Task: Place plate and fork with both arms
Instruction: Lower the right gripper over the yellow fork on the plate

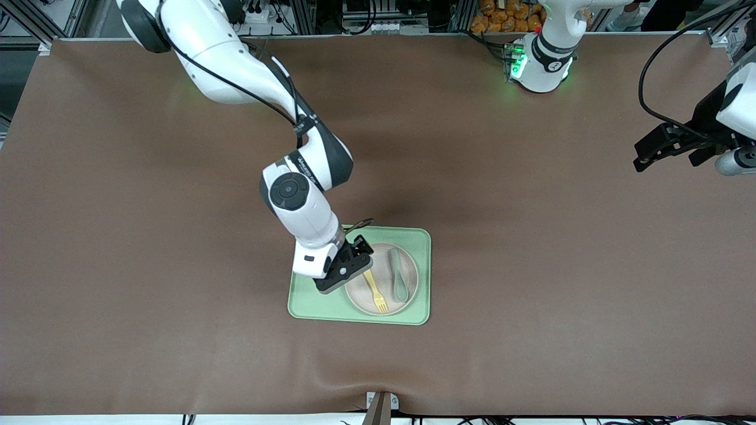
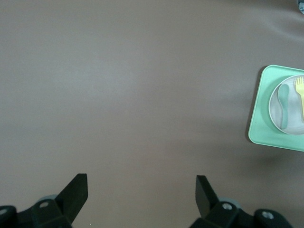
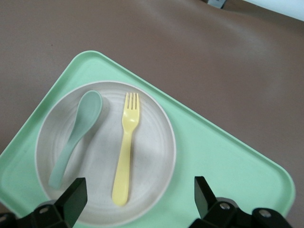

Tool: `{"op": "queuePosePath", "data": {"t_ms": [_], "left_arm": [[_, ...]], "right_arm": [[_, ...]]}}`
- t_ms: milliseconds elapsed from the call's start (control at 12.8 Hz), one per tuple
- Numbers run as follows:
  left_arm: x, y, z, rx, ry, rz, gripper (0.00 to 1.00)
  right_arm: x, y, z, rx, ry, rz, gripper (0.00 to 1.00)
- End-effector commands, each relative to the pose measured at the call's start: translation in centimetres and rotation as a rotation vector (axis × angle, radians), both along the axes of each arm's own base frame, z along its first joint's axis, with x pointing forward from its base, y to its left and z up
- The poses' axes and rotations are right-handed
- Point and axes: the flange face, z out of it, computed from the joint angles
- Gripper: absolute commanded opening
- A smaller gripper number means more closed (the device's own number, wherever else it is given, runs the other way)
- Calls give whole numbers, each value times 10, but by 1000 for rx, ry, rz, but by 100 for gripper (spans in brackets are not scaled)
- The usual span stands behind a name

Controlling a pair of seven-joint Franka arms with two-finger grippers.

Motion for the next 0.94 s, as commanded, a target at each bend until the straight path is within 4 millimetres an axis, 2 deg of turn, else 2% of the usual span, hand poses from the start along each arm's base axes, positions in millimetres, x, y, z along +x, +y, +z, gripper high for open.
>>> {"op": "queuePosePath", "data": {"t_ms": [0, 390, 623, 857], "left_arm": [[-8, -1, 4, -4, -2, -4, 100], [-10, -1, 7, -11, -1, -3, 100], [-9, 2, 8, -10, -6, 1, 100], [-8, 3, 7, -8, -6, 1, 100]], "right_arm": [[5, 9, -24, 9, -13, 0, 100], [-15, 34, -47, 16, 27, -32, 100], [-17, 34, -64, 14, 31, -36, 100], [-19, 34, -69, 10, 36, -35, 100]]}}
